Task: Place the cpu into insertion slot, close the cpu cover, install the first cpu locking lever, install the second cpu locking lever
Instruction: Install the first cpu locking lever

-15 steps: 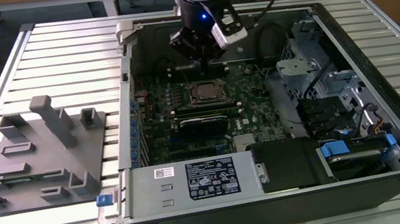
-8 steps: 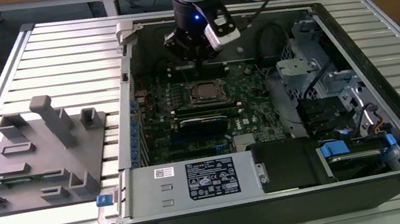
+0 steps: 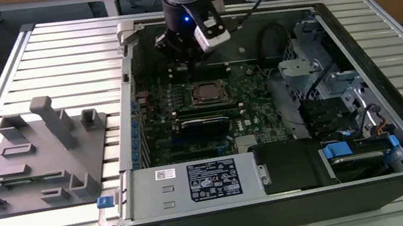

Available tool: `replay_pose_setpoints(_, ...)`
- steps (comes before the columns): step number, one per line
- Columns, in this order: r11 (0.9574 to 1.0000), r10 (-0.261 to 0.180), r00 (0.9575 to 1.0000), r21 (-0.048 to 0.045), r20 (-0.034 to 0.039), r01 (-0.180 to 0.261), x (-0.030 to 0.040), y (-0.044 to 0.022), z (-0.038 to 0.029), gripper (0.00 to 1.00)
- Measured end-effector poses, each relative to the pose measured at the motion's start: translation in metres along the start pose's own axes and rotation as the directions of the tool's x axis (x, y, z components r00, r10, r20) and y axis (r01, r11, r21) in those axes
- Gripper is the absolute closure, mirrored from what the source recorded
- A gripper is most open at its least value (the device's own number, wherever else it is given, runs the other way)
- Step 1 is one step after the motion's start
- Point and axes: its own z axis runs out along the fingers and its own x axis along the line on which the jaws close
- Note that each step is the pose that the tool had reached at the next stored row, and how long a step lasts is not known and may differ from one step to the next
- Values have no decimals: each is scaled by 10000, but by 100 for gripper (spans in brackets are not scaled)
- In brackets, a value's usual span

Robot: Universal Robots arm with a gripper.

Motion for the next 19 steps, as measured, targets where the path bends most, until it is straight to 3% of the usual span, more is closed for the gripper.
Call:
replay_pose_setpoints(5, 10000, 0, 10000, -1, 0, 0, 133, -13, -3, 90)
replay_pose_setpoints(10, 10000, -1, 10000, -1, 0, 1, 221, -22, -5, 90)
replay_pose_setpoints(16, 10000, 0, 10000, -17, -4, 0, 234, -24, -6, 90)
replay_pose_setpoints(19, 9999, 4, 10000, -161, -17, -4, 234, -24, -5, 90)
